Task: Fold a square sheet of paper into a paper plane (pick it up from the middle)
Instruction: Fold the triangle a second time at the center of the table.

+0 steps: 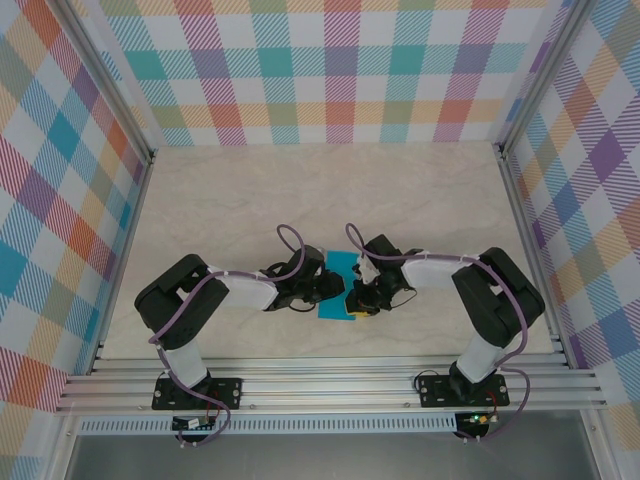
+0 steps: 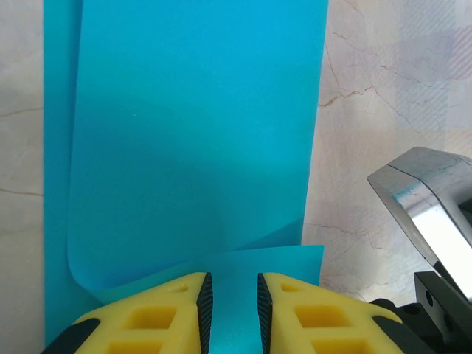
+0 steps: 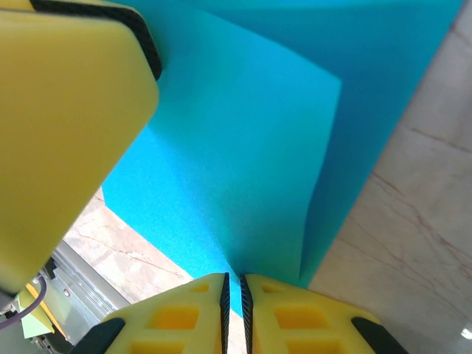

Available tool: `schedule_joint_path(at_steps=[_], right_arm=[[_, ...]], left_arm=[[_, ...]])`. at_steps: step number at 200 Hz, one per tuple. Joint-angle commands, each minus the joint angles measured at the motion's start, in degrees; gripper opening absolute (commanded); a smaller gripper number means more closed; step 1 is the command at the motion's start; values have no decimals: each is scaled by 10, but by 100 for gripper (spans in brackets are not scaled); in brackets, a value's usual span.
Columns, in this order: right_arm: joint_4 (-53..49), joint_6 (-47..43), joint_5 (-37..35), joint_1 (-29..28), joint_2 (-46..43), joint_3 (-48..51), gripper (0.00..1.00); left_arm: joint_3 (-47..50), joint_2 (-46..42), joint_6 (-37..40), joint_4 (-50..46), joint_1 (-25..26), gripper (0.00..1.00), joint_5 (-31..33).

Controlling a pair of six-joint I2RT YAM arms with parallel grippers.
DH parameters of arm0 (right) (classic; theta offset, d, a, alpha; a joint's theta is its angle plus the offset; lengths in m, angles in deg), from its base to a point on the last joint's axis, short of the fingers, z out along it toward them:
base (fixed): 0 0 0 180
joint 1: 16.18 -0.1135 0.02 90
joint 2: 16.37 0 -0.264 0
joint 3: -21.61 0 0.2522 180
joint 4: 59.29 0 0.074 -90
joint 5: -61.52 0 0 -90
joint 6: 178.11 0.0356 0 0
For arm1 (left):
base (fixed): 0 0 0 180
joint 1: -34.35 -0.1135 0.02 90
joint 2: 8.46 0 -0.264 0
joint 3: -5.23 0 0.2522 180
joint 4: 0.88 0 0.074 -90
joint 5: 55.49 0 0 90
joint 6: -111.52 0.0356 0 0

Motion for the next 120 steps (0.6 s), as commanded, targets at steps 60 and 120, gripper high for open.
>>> schedule_joint_path(at_steps=[60, 120], right_arm=[[-16, 32, 3, -1, -25, 68, 18], [13, 55, 45, -1, -61, 85, 22]], left_arm=[[6, 16, 3, -32, 10, 25, 17], [6, 18, 2, -31, 9, 25, 13]])
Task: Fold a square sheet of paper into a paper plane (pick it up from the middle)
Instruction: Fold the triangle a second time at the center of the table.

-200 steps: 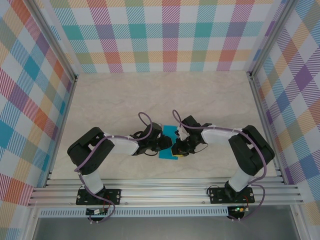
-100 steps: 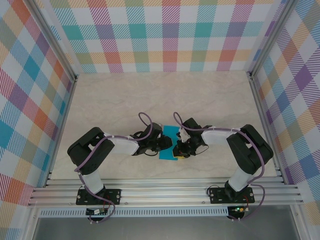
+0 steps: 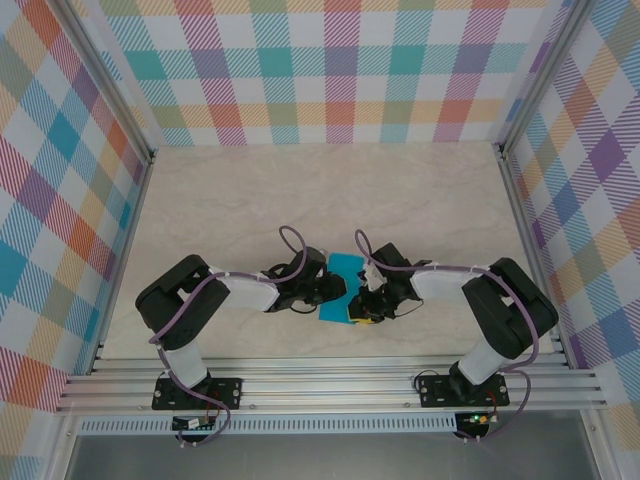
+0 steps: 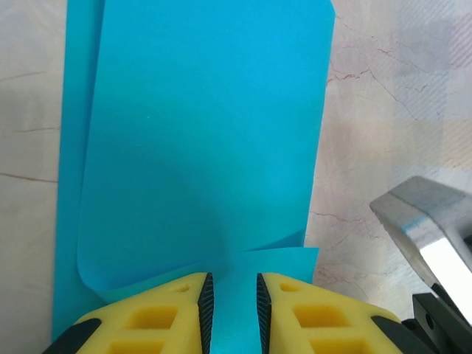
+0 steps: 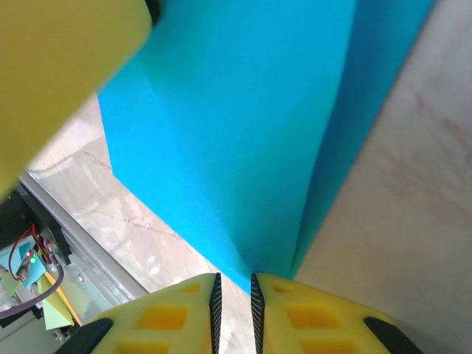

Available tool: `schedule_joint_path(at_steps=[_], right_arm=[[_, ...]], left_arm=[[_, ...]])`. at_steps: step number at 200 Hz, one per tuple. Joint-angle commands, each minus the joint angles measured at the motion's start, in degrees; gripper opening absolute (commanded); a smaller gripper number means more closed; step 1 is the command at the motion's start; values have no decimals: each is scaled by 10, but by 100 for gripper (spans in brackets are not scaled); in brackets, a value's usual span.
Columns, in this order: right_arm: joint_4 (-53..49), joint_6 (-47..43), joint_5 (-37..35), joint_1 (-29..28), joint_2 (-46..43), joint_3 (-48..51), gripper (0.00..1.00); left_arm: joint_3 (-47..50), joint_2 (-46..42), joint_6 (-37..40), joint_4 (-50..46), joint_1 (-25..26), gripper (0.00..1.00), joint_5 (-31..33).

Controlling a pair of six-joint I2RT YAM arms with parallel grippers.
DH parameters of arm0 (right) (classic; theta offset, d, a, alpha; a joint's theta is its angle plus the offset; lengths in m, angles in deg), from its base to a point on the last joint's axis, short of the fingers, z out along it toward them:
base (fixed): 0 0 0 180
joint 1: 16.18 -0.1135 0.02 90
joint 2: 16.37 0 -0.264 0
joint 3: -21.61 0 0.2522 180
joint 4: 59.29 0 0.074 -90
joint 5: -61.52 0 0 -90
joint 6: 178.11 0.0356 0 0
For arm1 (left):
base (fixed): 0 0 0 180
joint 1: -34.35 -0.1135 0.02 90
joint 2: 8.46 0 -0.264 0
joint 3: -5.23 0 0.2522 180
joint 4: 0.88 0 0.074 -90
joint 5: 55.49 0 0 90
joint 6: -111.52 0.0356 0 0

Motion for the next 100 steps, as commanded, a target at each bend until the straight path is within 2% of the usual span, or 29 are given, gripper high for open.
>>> schedule_joint_path(at_steps=[1, 30, 59, 100], right_arm=[[-41, 17, 15, -2, -8, 12, 22], [-64, 14, -18, -1, 9, -2, 23], [-84, 9, -42, -2, 54, -18, 19], [-84, 21, -24, -2, -36, -30, 22]], left_arm=[[6, 17, 2, -31, 2, 25, 16], [7, 16, 3, -29, 2, 25, 15], [4, 17, 4, -28, 2, 25, 11], [4, 16, 4, -25, 2, 25, 8]])
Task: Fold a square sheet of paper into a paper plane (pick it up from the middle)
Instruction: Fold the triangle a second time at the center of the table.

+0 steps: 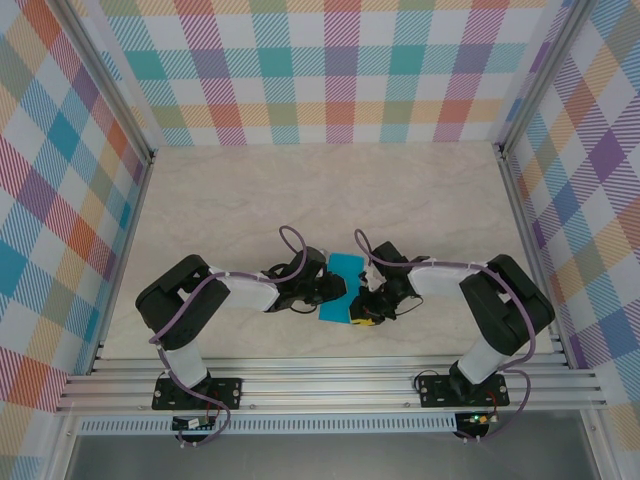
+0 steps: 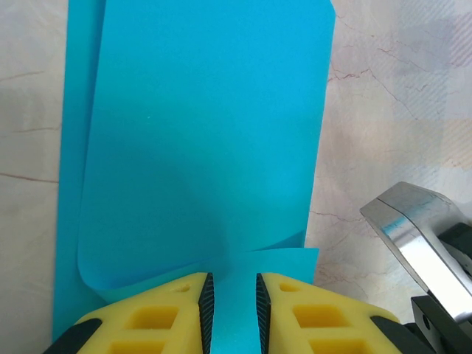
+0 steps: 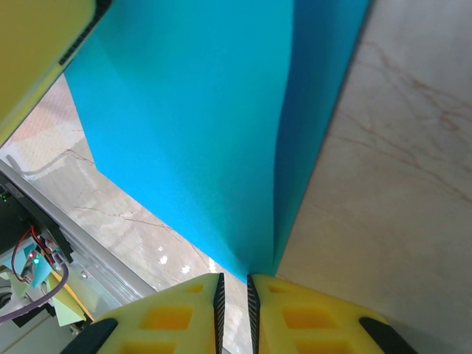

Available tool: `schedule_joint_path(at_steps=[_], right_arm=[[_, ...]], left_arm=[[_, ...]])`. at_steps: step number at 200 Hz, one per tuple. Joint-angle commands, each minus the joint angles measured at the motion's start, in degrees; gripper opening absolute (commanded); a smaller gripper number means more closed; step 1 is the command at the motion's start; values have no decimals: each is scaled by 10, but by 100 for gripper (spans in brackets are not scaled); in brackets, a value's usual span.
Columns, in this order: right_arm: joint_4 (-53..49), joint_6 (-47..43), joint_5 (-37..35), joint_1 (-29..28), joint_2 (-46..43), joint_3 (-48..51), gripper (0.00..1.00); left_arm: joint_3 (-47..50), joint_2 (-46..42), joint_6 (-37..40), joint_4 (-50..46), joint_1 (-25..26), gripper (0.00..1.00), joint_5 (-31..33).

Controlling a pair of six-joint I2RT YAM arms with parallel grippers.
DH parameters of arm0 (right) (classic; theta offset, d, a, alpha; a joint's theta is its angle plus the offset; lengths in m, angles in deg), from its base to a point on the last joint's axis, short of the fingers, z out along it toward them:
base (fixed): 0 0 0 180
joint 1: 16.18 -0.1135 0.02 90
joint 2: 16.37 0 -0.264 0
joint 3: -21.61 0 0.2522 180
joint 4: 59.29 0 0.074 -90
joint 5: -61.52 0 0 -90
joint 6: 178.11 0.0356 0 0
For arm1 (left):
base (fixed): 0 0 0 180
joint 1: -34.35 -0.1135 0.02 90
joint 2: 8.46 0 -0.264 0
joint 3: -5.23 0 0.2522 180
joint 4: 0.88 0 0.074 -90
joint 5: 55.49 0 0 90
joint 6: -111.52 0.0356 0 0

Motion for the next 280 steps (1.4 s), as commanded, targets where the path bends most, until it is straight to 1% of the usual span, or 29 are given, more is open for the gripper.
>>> schedule_joint_path(at_steps=[1, 16, 28, 52, 77, 104, 127, 156, 188, 212, 234, 242, 249, 265, 280], right_arm=[[-29, 15, -17, -3, -50, -3, 22], [-22, 27, -19, -3, -72, -14, 22], [-6, 39, -17, -3, -72, -19, 22], [11, 45, -9, -3, -40, -23, 20], [36, 51, 5, -3, -16, -15, 20], [20, 43, -17, -3, 17, -13, 20], [22, 41, -24, -3, 42, -5, 16], [33, 47, -29, -3, 40, 3, 12], [33, 48, -34, -3, 40, 3, 10], [36, 49, -36, -3, 40, 3, 10], [38, 51, -37, -4, 41, 3, 9], [39, 51, -36, -3, 42, 2, 9], [39, 51, -36, -4, 41, 3, 9], [38, 51, -37, -3, 40, 3, 9], [38, 51, -37, -3, 41, 3, 9]], left_arm=[[4, 15, 4, -26, 2, 25, 10], [4, 15, 4, -24, 2, 25, 9], [3, 15, 4, -22, 2, 25, 9], [0, 14, 3, -21, 3, 25, 6], [-3, 11, 5, -24, 2, 25, 4], [-2, 5, 6, -24, 3, 26, 4], [0, -7, 6, -20, 2, 28, 2], [11, -42, 5, -8, 3, 33, -3], [19, -67, -10, -1, 6, 33, -14], [21, -56, -30, 9, 13, 30, -25], [28, -36, -50, 19, 22, 23, -23], [33, -28, -57, 26, 24, 18, -22], [37, -24, -62, 37, 26, 16, -24], [38, -15, -67, 53, 32, 15, -29], [38, -11, -65, 50, 37, 15, -29]])
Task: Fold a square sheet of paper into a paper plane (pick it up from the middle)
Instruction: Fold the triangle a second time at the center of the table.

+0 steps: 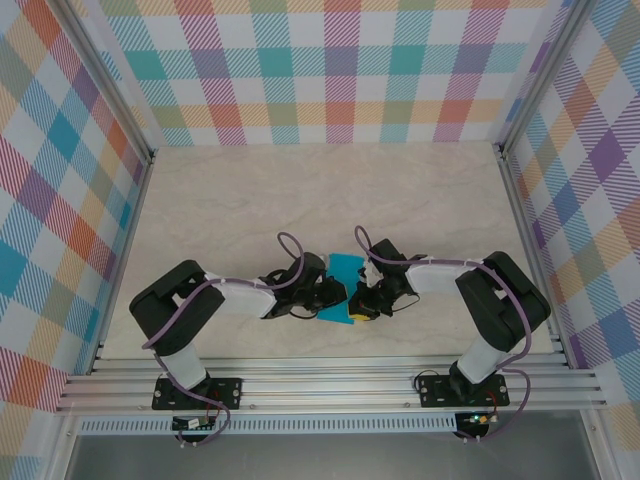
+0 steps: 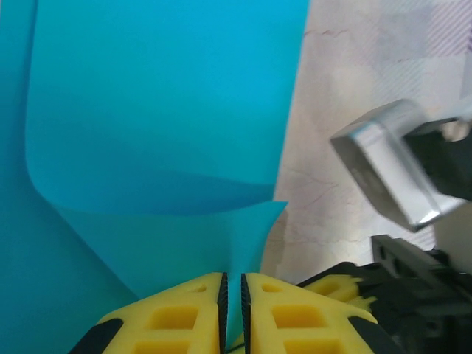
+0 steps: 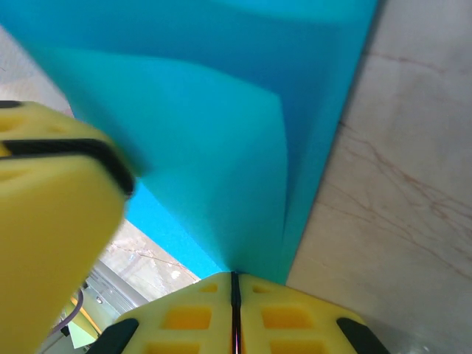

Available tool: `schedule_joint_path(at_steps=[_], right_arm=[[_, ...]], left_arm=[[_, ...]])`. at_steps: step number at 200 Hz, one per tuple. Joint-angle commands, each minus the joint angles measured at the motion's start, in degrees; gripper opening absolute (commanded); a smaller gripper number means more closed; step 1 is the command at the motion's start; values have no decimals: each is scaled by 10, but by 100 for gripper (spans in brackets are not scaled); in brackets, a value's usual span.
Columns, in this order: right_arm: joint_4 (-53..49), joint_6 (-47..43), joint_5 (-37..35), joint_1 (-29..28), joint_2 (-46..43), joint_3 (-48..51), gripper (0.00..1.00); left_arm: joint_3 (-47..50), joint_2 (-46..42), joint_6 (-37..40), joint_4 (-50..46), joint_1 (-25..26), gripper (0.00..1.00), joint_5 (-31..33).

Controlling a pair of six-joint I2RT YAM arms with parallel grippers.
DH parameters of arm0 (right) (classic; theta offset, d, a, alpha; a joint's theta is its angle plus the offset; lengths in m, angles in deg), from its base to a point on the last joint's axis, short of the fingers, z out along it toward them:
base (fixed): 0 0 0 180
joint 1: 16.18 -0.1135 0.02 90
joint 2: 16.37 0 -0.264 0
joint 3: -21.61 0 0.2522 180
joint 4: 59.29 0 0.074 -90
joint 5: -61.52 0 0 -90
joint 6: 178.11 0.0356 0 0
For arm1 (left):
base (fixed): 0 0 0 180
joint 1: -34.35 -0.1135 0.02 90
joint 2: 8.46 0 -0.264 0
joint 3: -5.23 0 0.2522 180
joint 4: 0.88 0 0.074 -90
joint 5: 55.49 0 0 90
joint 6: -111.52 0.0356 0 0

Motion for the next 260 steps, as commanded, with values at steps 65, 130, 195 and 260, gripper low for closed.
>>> schedule_joint_path(at_steps=[65, 130, 195, 260], right_arm=[[-10, 5, -45, -4, 21, 17, 8], [-22, -5, -48, -4, 21, 19, 8], [-22, -7, -48, -4, 19, 20, 7], [-20, -9, -44, -4, 18, 24, 7]], left_arm=[[11, 6, 10, -61, 15, 15, 65], [-23, 7, 33, -124, -21, 15, 122], [-17, 13, 61, -89, -64, 17, 90], [-23, 20, 82, -90, -109, 19, 67]])
